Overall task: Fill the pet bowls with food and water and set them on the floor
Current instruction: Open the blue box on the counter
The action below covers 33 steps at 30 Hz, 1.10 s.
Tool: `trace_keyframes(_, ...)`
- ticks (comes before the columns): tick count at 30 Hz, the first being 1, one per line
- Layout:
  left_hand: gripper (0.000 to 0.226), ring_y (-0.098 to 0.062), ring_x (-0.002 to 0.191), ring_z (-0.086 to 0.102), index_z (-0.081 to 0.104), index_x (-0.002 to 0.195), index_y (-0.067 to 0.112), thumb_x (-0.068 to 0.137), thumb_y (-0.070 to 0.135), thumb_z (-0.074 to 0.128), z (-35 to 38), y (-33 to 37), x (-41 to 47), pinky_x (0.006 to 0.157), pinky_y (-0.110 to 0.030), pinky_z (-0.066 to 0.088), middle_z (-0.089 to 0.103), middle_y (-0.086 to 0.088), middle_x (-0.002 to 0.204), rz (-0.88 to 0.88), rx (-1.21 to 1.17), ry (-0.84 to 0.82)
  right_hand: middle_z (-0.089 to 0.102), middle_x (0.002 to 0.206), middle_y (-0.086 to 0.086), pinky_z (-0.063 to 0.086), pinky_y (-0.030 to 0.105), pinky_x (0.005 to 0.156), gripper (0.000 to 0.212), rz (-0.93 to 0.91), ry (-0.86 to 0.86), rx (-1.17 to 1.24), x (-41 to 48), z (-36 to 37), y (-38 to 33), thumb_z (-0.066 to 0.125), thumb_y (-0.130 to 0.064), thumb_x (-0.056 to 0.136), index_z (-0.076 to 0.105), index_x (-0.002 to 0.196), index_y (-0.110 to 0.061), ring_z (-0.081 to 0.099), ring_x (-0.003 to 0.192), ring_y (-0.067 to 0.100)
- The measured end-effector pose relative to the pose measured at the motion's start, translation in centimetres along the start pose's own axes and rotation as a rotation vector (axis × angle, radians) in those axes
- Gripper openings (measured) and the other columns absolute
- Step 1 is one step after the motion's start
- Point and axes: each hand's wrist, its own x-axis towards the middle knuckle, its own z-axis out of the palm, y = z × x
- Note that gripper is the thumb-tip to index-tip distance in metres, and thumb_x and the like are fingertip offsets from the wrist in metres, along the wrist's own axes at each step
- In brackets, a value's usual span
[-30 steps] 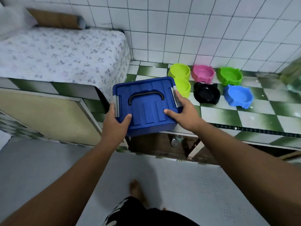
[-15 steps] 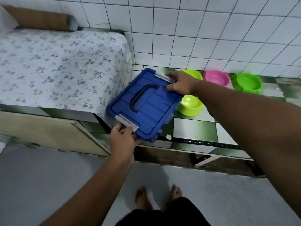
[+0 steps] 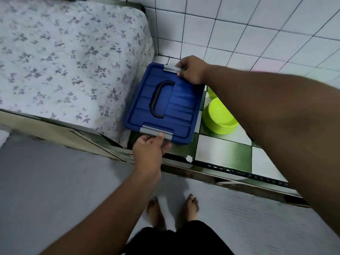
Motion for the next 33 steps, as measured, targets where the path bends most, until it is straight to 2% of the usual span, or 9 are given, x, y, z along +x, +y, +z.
trace_keyframes(9, 0.020, -0.016, 0.080, 0.077, 0.061, 0.111, 0.000, 0.093, 0.002, 0.068, 2.9, 0.0, 1.4, 0.067, -0.024, 0.060, 0.075, -0.014, 0.101, -0.069, -0.033, -0.058, 0.064, 0.129, 0.010, 0.035, 0.016, 0.091, 0.033, 0.044, 0.099, 0.016, 2.3, 0.2, 2.1, 0.058, -0.022, 0.099, 0.062, 0.131, -0.014, 0.058, 0.120, 0.024)
trace_keyframes(13, 0.021, -0.019, 0.084, 0.077, 0.060, 0.112, 0.002, 0.093, 0.003, 0.070, 3.3, 0.1, 1.9, 0.069, -0.027, 0.061, 0.076, -0.013, 0.101, -0.064, -0.015, -0.101, 0.063, 0.131, 0.010, 0.033, 0.009, 0.079, 0.034, 0.073, 0.138, -0.003, 2.3, 0.2, 2.1, 0.053, -0.015, 0.100, 0.059, 0.133, -0.012, 0.058, 0.120, 0.022)
trace_keyframes(15, 0.024, -0.022, 0.087, 0.077, 0.059, 0.113, 0.003, 0.093, 0.007, 0.070, 3.0, 0.0, 1.9, 0.071, -0.029, 0.062, 0.076, -0.013, 0.102, -0.052, 0.015, -0.130, 0.058, 0.138, 0.010, 0.039, 0.016, 0.091, 0.038, 0.073, 0.189, -0.008, 1.7, 0.2, 1.6, 0.054, -0.020, 0.100, 0.054, 0.138, -0.013, 0.054, 0.125, 0.024)
trace_keyframes(18, 0.028, -0.026, 0.093, 0.076, 0.058, 0.116, 0.005, 0.093, 0.013, 0.072, 2.5, -0.1, 1.8, 0.073, -0.032, 0.063, 0.076, -0.013, 0.105, -0.054, 0.099, -0.192, 0.051, 0.145, 0.013, 0.038, 0.027, 0.105, 0.045, 0.066, 0.268, -0.001, -0.3, 0.7, 0.5, 0.057, -0.025, 0.099, 0.051, 0.142, -0.012, 0.048, 0.132, 0.029)
trace_keyframes(23, 0.023, -0.020, 0.092, 0.073, 0.061, 0.113, 0.015, 0.095, 0.023, 0.072, 1.3, -0.3, 1.9, 0.080, -0.035, 0.063, 0.073, -0.004, 0.103, 0.015, 0.352, -0.315, 0.054, 0.140, 0.013, 0.035, 0.029, 0.111, 0.046, 0.046, 0.392, 0.008, -7.2, 3.1, 0.3, 0.061, -0.026, 0.095, 0.054, 0.138, -0.008, 0.048, 0.132, 0.028)
trace_keyframes(26, 0.018, -0.020, 0.099, 0.071, 0.063, 0.109, 0.018, 0.095, 0.027, 0.070, 0.6, -0.2, 2.8, 0.089, -0.040, 0.060, 0.073, 0.000, 0.104, 0.147, 0.526, -0.325, 0.056, 0.136, 0.014, 0.035, 0.030, 0.108, 0.045, 0.065, 0.485, 0.036, -12.6, 6.3, 0.4, 0.062, -0.023, 0.094, 0.055, 0.135, -0.006, 0.049, 0.129, 0.029)
trace_keyframes(28, 0.021, -0.014, 0.099, 0.068, 0.061, 0.111, 0.022, 0.094, 0.030, 0.071, 0.1, -0.3, 3.1, 0.086, -0.031, 0.056, 0.070, 0.004, 0.105, 0.236, 0.609, -0.320, 0.054, 0.139, 0.014, 0.034, 0.030, 0.110, 0.046, 0.069, 0.479, 0.049, -15.9, 8.6, 0.4, 0.063, -0.023, 0.093, 0.055, 0.135, -0.006, 0.047, 0.132, 0.030)
trace_keyframes(30, 0.025, -0.003, 0.093, 0.065, 0.058, 0.113, 0.026, 0.093, 0.032, 0.072, -0.2, -0.9, 2.8, 0.075, -0.019, 0.048, 0.067, 0.009, 0.105, 0.317, 0.683, -0.345, 0.048, 0.147, 0.015, 0.031, 0.032, 0.116, 0.051, 0.080, 0.442, 0.063, -18.7, 10.5, 0.6, 0.064, -0.025, 0.093, 0.053, 0.139, -0.007, 0.040, 0.139, 0.029)
trace_keyframes(33, 0.032, -0.002, 0.098, 0.063, 0.057, 0.120, 0.026, 0.092, 0.035, 0.071, -0.8, -2.5, 1.8, 0.076, -0.017, 0.045, 0.065, 0.008, 0.114, 0.424, 0.822, -0.402, 0.042, 0.153, 0.014, 0.027, 0.034, 0.120, 0.055, 0.087, 0.461, 0.112, -22.9, 12.2, 1.5, 0.065, -0.025, 0.093, 0.049, 0.143, -0.007, 0.034, 0.145, 0.026)
